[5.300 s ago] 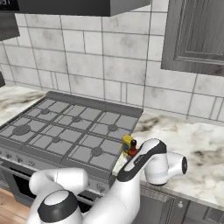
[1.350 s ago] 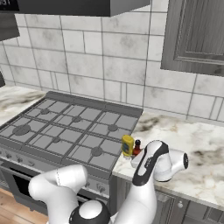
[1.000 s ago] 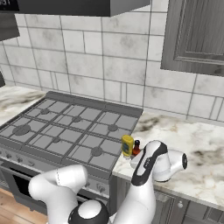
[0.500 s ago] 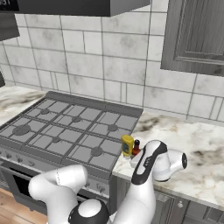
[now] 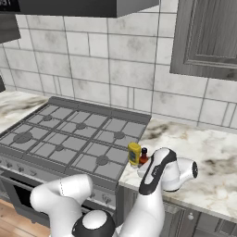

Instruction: Take 2 condiments from the cabinet and move them on the counter near the stove.Make sure the condiments are lined up with each other, next to each other.

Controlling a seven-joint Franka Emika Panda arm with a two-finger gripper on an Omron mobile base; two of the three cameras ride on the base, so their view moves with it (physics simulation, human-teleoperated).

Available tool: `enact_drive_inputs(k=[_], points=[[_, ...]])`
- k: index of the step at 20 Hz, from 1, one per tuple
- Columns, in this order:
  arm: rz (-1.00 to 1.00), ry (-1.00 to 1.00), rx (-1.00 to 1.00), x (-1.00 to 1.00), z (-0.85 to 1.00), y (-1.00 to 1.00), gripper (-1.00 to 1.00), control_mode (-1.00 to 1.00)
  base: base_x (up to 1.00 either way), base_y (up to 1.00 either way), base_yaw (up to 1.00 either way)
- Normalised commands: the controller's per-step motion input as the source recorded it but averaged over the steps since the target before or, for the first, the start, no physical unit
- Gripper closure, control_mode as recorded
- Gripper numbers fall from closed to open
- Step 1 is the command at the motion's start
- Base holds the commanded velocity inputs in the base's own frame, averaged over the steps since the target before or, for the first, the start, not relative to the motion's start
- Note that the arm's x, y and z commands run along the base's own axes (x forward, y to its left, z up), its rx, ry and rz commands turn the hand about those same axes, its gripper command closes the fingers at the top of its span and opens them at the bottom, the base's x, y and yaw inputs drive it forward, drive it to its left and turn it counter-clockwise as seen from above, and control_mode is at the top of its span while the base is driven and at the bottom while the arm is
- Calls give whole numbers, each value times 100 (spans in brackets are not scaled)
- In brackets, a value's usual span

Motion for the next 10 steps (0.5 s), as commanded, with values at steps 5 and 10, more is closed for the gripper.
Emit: enact_drive_inputs(k=[5, 10], points=[[0, -4, 0, -1, 2, -3, -100, -100, 0, 0, 0], [0, -11, 0, -3, 12, -20, -100, -100, 0, 0, 0]])
